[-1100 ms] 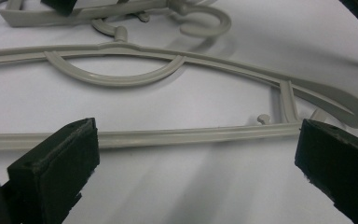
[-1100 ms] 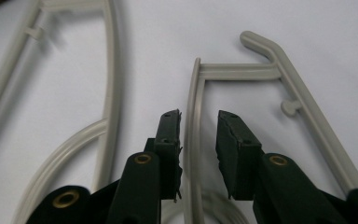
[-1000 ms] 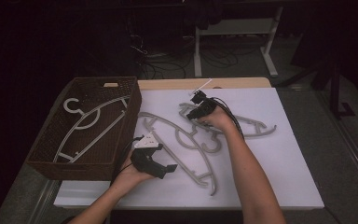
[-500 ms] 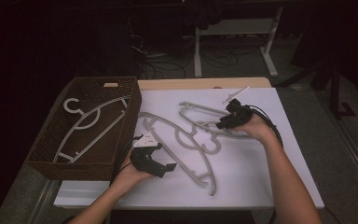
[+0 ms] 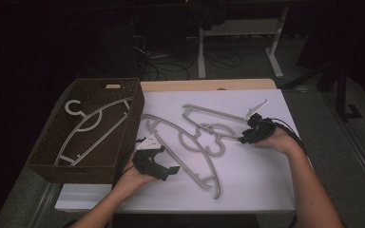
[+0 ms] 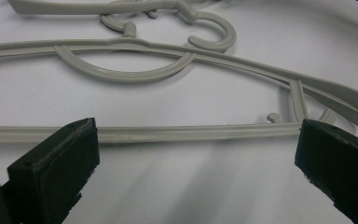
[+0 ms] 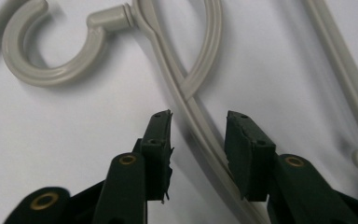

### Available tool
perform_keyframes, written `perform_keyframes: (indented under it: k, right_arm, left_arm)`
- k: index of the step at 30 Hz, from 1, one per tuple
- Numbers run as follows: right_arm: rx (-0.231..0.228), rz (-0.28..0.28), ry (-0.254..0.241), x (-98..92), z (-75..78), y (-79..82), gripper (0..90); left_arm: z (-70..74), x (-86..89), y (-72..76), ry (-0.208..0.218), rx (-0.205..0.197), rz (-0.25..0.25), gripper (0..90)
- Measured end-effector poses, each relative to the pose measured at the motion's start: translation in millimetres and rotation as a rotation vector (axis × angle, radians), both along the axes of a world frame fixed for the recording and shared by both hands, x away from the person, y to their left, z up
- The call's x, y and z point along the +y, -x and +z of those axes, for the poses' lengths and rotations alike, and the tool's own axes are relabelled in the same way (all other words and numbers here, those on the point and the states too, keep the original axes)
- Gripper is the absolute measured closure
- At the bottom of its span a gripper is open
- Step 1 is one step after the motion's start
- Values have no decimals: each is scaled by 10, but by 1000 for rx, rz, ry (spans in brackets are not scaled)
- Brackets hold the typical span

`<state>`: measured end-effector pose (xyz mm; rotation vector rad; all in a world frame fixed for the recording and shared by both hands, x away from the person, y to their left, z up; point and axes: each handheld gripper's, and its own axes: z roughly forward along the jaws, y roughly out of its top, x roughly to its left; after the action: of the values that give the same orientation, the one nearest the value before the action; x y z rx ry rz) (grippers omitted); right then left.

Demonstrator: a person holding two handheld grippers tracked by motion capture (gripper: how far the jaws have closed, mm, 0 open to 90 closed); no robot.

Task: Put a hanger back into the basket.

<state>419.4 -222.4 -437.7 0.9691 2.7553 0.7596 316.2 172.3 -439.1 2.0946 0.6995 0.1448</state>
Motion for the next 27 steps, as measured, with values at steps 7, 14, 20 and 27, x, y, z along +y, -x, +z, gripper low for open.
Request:
perform_keyframes:
  k: [7, 14, 20, 27]
  right_arm:
    - [-14, 20, 40, 14, -27, 2, 658]
    - [-11, 48, 51, 56, -21, 28, 747]
    - [-18, 70, 59, 82, -21, 53, 805]
    - [-46, 19, 38, 72, -34, 95, 807]
  left_arm:
    - [0, 15, -10, 2, 2, 4, 0]
    - [0, 11, -6, 1, 1, 2, 0]
    - [1, 14, -7, 1, 2, 4, 0]
    - [1, 17, -11, 1, 1, 4, 0]
